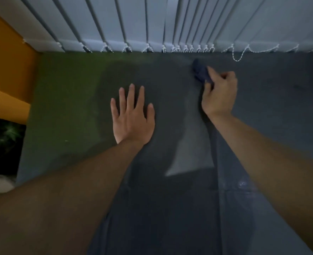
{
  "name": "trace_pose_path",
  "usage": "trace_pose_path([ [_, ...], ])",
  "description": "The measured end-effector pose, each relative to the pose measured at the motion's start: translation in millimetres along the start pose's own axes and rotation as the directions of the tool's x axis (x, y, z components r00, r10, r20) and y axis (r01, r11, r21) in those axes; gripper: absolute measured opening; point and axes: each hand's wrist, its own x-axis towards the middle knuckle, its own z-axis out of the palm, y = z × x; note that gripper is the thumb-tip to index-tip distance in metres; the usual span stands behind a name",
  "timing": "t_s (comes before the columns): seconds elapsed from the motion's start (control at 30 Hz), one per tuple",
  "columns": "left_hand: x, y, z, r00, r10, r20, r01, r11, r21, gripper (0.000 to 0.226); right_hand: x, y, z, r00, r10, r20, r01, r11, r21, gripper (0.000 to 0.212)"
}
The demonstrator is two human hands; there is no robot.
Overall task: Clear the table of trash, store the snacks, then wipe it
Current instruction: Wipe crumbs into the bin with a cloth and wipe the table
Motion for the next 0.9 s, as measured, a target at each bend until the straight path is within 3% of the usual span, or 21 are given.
trace_pose_path([
  [0.03, 1.2, -1.0, 2.0, 1.000, -0.004, 0.008, 0.004, 0.999, 0.040, 0.063, 4.1, 0.4, 0.4, 0.994, 0.107, -0.023, -0.107, 0.994, -0.021, 0.043],
  [0.1, 2.6, -2.7, 1.2, 1.000, -0.012, 0.007, 0.011, 0.998, 0.062, 0.064, -3.4, -12.3, 5.5, 0.990, 0.139, -0.020, -0.139, 0.990, -0.017, 0.042],
  [0.17, 2.6, -1.2, 2.7, 1.000, -0.008, -0.005, 0.008, 0.997, 0.079, 0.064, -22.2, -29.6, 8.9, 0.996, -0.067, 0.066, 0.063, 0.997, 0.055, 0.041],
  [0.23, 2.7, -0.5, 2.6, 1.000, -0.013, -0.004, 0.013, 0.997, 0.078, 0.064, -29.8, -26.6, 6.9, 0.911, -0.355, 0.210, 0.332, 0.933, 0.140, 0.039],
  [0.27, 1.9, -0.8, 2.2, 1.000, -0.015, -0.001, 0.015, 0.997, 0.078, 0.064, -21.4, -17.7, 4.8, 0.870, -0.430, 0.240, 0.409, 0.903, 0.132, 0.040],
  [0.33, 1.2, -1.6, 2.4, 1.000, -0.012, 0.002, 0.012, 0.997, 0.083, 0.064, 3.7, 3.5, 3.9, 0.914, -0.365, 0.177, 0.366, 0.930, 0.033, 0.042],
  [0.4, 1.9, -1.7, 2.7, 1.000, -0.011, -0.002, 0.011, 0.996, 0.087, 0.064, 28.4, 15.6, 4.3, 0.996, -0.079, 0.046, 0.080, 0.997, -0.017, 0.044],
  [0.47, 2.4, -1.5, 2.8, 1.000, -0.008, -0.004, 0.008, 0.996, 0.090, 0.064, 36.2, 6.2, 9.0, 0.981, 0.194, -0.031, -0.194, 0.981, 0.001, 0.044],
  [0.5, 2.6, -1.6, 3.1, 1.000, -0.008, -0.003, 0.009, 0.996, 0.089, 0.064, 32.2, -5.5, 13.6, 0.972, 0.231, -0.041, -0.231, 0.973, 0.009, 0.045],
  [0.53, 2.9, -1.9, 3.4, 1.000, -0.009, -0.004, 0.010, 0.996, 0.088, 0.064, 23.7, -18.6, 17.7, 0.979, 0.204, -0.023, -0.203, 0.979, 0.034, 0.044],
  [0.6, 2.7, -2.2, 3.2, 1.000, -0.011, -0.009, 0.012, 0.996, 0.088, 0.063, 2.7, -39.3, 22.7, 0.993, -0.058, 0.102, 0.047, 0.993, 0.109, 0.041],
  [0.67, 2.2, -2.7, 2.6, 1.000, -0.007, -0.005, 0.007, 0.996, 0.085, 0.063, -1.7, -38.5, 20.0, 0.903, -0.349, 0.251, 0.308, 0.933, 0.188, 0.039],
  [0.7, 2.2, -2.9, 2.3, 1.000, -0.004, 0.000, 0.004, 0.997, 0.081, 0.064, 8.3, -32.0, 18.6, 0.870, -0.417, 0.262, 0.385, 0.908, 0.165, 0.039],
  [0.77, 2.7, -3.9, 1.0, 1.000, -0.002, 0.010, 0.002, 0.997, 0.073, 0.065, 33.9, -16.9, 16.3, 0.924, -0.329, 0.195, 0.327, 0.944, 0.046, 0.041],
  [0.83, 2.5, -3.6, -0.3, 1.000, 0.001, 0.016, -0.002, 0.997, 0.071, 0.065, 47.3, -10.0, 13.9, 0.990, -0.076, 0.120, 0.077, 0.997, -0.007, 0.041],
  [0.9, 1.9, -4.0, -2.1, 1.000, 0.001, 0.018, -0.002, 0.999, 0.055, 0.065, 30.8, -19.5, 15.2, 0.991, -0.063, 0.116, 0.061, 0.998, 0.021, 0.039],
])
